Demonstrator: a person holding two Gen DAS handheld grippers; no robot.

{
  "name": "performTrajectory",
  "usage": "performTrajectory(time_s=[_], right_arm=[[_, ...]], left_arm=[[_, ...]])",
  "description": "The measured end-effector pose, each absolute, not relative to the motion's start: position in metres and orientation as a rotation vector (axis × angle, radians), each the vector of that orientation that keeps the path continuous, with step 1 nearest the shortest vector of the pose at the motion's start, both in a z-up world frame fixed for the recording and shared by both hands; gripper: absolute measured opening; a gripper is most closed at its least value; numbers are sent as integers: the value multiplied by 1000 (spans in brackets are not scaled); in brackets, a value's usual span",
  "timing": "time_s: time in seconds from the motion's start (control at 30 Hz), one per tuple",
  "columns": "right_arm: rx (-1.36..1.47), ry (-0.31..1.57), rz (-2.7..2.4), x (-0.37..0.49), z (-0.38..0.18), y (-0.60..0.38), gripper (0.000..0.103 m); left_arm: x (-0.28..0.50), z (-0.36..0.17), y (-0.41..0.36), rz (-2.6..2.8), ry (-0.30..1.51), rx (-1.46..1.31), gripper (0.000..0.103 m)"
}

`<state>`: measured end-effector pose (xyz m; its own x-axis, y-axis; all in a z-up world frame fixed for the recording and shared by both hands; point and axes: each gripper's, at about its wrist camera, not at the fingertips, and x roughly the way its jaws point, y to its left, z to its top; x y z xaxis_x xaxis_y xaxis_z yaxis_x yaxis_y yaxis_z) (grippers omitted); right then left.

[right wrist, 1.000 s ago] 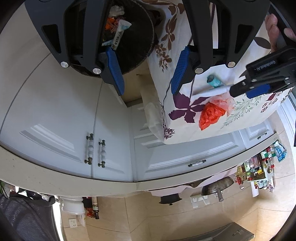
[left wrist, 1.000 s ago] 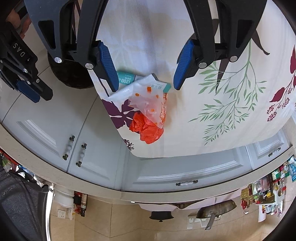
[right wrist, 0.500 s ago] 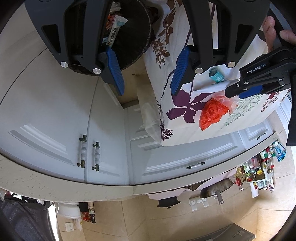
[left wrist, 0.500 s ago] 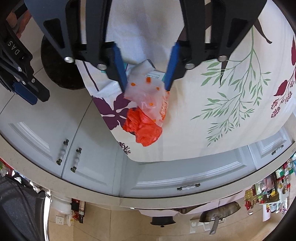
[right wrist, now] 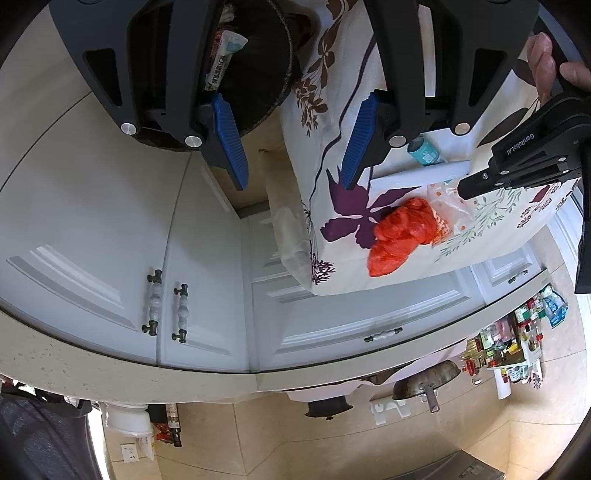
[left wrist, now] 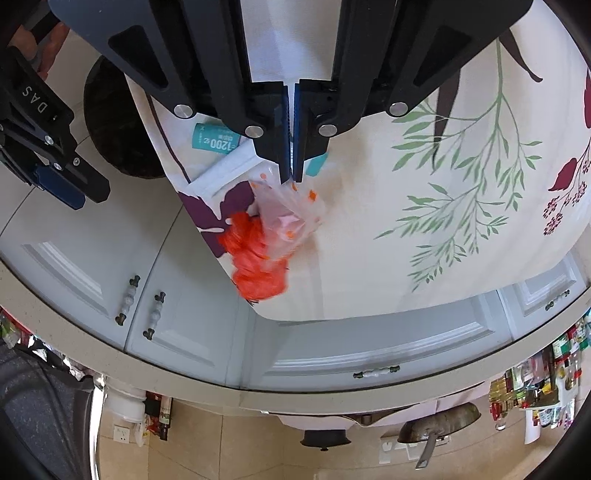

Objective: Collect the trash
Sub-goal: 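Close the left tool on the small clear bag and lift it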

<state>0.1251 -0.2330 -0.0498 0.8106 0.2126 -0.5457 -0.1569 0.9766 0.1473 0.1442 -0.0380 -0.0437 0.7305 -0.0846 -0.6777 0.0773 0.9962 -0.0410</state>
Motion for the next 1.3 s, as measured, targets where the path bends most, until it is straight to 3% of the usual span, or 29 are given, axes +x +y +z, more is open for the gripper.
performTrajectory(time_s=[0.53, 1.3], right_arm=[[54, 601, 268, 122, -38, -188, 55], [-115, 794, 458, 138, -61, -135, 53]], left_arm=[[122, -31, 23, 14, 716, -62, 1], [99, -46, 120, 221, 753, -142, 1]])
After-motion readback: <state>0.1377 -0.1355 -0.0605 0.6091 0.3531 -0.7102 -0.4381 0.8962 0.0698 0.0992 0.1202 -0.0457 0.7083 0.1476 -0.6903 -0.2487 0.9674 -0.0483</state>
